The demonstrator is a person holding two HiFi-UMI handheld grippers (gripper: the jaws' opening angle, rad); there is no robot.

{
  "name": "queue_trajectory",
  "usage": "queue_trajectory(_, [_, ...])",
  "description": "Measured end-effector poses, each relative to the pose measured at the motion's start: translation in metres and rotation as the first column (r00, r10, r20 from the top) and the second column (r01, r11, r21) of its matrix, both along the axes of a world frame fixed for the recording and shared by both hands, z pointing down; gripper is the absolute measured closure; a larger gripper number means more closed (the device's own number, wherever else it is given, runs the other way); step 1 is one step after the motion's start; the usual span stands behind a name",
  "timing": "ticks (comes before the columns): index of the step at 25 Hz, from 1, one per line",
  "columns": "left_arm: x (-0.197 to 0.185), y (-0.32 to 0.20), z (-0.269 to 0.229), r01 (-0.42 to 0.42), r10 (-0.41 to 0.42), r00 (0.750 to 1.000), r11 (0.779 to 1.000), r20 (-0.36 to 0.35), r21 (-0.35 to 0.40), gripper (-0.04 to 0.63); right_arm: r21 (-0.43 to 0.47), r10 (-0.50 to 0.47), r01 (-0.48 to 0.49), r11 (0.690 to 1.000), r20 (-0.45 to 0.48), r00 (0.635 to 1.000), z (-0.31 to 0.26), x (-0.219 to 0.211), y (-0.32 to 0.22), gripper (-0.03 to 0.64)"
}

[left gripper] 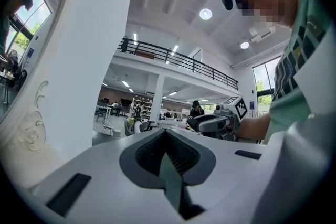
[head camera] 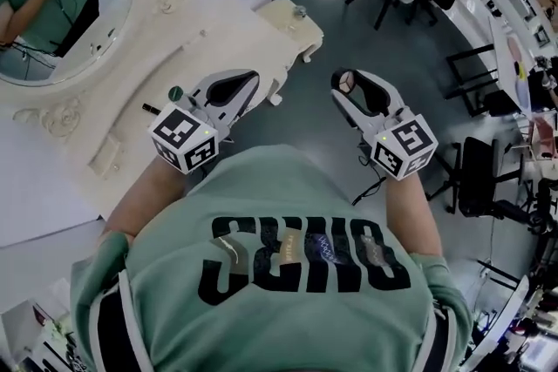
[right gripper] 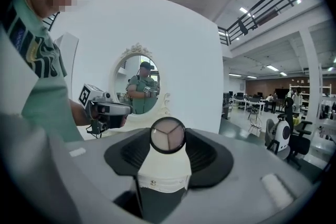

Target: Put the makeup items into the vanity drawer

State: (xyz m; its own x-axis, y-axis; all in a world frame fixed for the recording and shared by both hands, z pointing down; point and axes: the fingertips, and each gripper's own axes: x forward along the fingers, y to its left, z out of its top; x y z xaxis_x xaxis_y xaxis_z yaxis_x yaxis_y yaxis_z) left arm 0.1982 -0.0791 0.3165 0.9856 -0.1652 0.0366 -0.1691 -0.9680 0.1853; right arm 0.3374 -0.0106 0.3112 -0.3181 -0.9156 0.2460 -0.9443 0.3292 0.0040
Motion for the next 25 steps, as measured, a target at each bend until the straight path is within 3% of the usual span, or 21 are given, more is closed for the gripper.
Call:
queue_trajectory(11, [0.012,0.001,0.003,0.002,-0.002,1.000,1.000,0.011,-0.008,0.592,-0.005,-0.003,0.003,1.000,0.001,1.000,0.002,0.014,0.002,0.397])
queue_trajectory(18, [-0.022,-0.016,0.001,0.149,-0.149,0.989,0.989,0.004,-0.026,0.592,-0.040,-0.165,0.164,0.986,-0.017,0.986,-0.008,-0.014,-0.043,0.397])
queue_trajectory(22, [-0.080,-0.036,0.014,0.286,-0.285,0.958,0.957,0.027,-0.045,0.592,-0.060,-0.303,0.301,0.952,-0.026,0.953,-0.003,-0.066,-0.089,0.397])
queue_trajectory(25, [-0.146,-0.045,0.031,0.431,-0.428,0.902,0.899,0.051,-0.083,0.592,-0.089,-0.441,0.438,0.895,-0.019,0.897,0.011,-0.129,-0.123,0.397])
